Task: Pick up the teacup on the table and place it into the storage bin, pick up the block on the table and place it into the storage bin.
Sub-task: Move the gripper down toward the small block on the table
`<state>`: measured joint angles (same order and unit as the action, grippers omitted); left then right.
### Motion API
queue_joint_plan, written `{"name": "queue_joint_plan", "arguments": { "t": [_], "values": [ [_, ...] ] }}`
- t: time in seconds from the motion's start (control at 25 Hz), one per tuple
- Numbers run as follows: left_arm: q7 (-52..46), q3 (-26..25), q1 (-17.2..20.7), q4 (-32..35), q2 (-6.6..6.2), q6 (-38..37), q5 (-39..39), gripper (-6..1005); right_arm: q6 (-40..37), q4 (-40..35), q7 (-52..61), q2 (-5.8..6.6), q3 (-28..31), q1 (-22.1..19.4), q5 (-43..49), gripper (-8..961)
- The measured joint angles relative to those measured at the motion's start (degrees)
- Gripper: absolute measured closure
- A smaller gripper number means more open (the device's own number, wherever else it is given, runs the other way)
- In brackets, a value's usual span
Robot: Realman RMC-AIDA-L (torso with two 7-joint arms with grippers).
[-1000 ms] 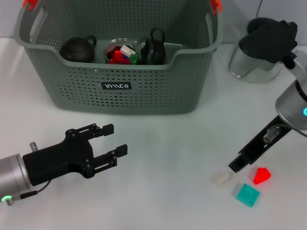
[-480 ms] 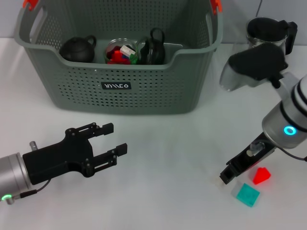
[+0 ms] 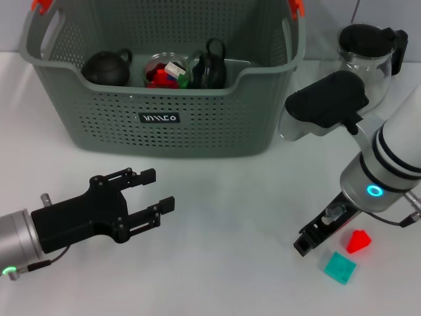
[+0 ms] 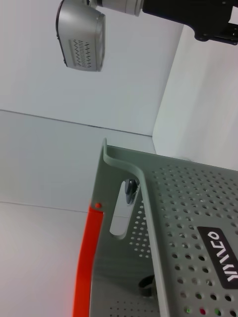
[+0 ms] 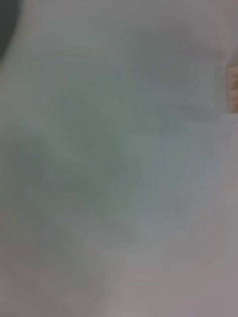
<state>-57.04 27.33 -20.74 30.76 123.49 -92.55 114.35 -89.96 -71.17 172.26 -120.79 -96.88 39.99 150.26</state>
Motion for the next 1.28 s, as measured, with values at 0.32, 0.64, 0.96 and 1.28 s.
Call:
{"name": "queue_joint_plan", "arguments": {
  "t": [0.32, 0.64, 0.96, 1.28],
  "values": [
    [0.00, 0.00, -0.02, 0.00, 0.00, 0.00, 0.00, 353, 2.40, 3.96, 0.13, -0.25, -1.05, 1.64, -0.21, 449],
    [0.00, -0.01, 0.14, 0.00, 0.00, 0.00, 0.00, 353, 3.51, 5.79, 0.16, -0.32, -1.88, 2.87, -1.03, 452],
    [0.00, -0.09, 0.10, 0.00, 0.00, 0.00, 0.00, 354, 4.04, 6.95, 0.18, -0.32, -2.62, 3.08, -1.11, 458],
    [0.00, -0.09, 0.26, 0.00, 0.00, 0.00, 0.00, 354, 4.57, 6.91, 0.14, -0.24, -3.93, 3.47, -1.17, 492]
  ]
}}
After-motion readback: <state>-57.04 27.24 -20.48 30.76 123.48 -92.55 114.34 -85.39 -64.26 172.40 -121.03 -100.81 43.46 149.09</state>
